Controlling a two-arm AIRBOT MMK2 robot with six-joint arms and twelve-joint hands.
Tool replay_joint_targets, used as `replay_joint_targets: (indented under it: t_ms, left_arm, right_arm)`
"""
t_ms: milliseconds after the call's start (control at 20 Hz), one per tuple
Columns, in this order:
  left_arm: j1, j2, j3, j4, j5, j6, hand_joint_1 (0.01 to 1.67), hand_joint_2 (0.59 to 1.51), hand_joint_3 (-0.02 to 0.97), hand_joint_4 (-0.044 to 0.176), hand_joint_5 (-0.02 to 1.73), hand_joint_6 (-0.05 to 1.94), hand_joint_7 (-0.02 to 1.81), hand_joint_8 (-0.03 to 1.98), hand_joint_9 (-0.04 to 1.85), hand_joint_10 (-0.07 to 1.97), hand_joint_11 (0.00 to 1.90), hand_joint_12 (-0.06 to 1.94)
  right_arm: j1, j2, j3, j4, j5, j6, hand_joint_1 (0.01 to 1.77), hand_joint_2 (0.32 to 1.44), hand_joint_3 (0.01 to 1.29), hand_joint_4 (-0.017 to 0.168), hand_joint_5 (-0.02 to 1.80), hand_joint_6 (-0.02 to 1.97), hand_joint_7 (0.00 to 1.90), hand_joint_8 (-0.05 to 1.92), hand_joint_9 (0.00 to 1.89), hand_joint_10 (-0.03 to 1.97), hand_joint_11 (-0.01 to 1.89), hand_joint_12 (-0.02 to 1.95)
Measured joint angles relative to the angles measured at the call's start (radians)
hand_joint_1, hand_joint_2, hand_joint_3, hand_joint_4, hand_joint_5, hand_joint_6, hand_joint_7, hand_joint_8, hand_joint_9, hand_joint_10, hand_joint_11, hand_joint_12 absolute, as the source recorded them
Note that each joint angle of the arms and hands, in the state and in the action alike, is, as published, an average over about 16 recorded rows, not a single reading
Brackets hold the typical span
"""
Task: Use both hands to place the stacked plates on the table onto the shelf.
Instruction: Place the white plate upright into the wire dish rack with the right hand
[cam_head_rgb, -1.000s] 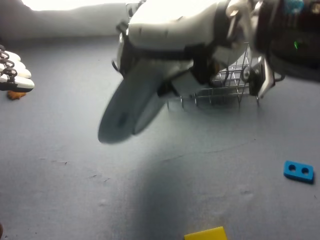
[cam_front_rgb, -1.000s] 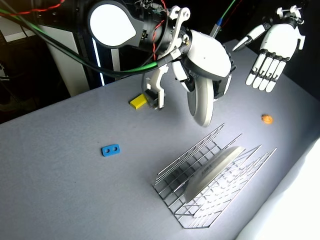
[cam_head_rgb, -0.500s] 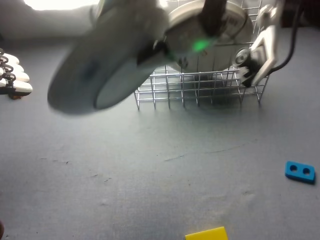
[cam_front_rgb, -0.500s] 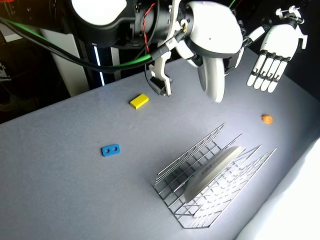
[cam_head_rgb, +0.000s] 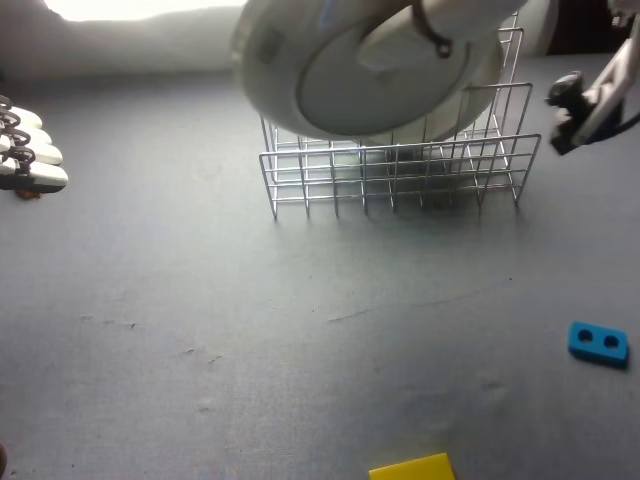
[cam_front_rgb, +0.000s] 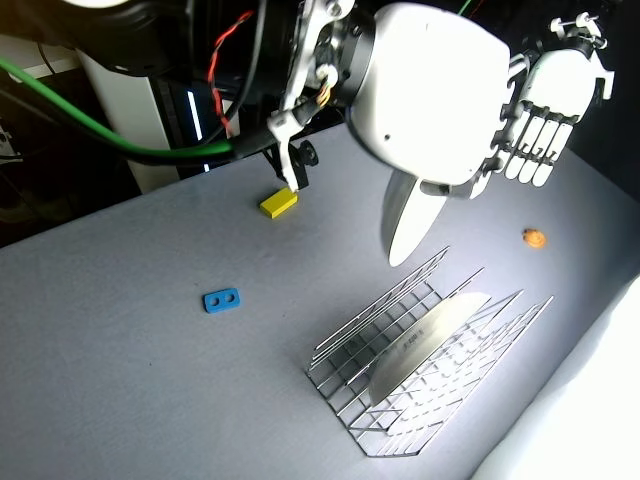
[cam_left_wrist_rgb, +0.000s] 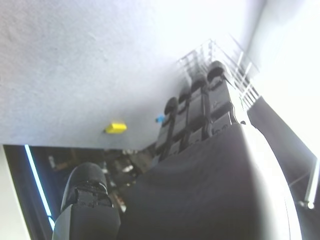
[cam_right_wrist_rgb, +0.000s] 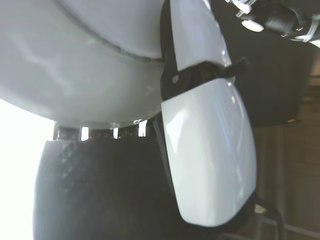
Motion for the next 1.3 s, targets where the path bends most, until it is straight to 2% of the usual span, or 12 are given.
replay_joint_targets:
  t_ms: [400,950,1300]
  left_arm:
    - [0.000,0.000,-0.001,0.000,0.000,0.000,0.01,1.113,0.014,0.004,0.02,0.02,0.02,0.00,0.02,0.02,0.02,0.01]
    - [0.000,-0.006,0.001,0.002,0.000,0.000,0.01,1.109,0.014,0.003,0.02,0.02,0.02,-0.01,0.02,0.02,0.02,0.01]
    - [0.000,-0.010,0.003,0.007,0.000,0.001,0.01,1.110,0.014,0.003,0.02,0.02,0.02,-0.01,0.02,0.02,0.02,0.01]
  right_arm:
    - [-0.036,-0.020,0.074,0.007,-0.043,0.021,1.38,0.97,0.02,-0.006,0.95,0.91,1.08,0.73,1.10,0.94,0.96,0.97]
    - [-0.083,-0.144,0.235,0.016,-0.046,0.015,1.39,0.98,0.01,-0.007,0.91,0.98,1.07,0.76,1.08,0.97,0.96,0.96]
    - [-0.122,-0.211,0.303,0.028,-0.046,0.015,1.39,0.98,0.01,-0.007,0.89,0.99,1.05,0.75,1.07,0.98,0.96,0.97]
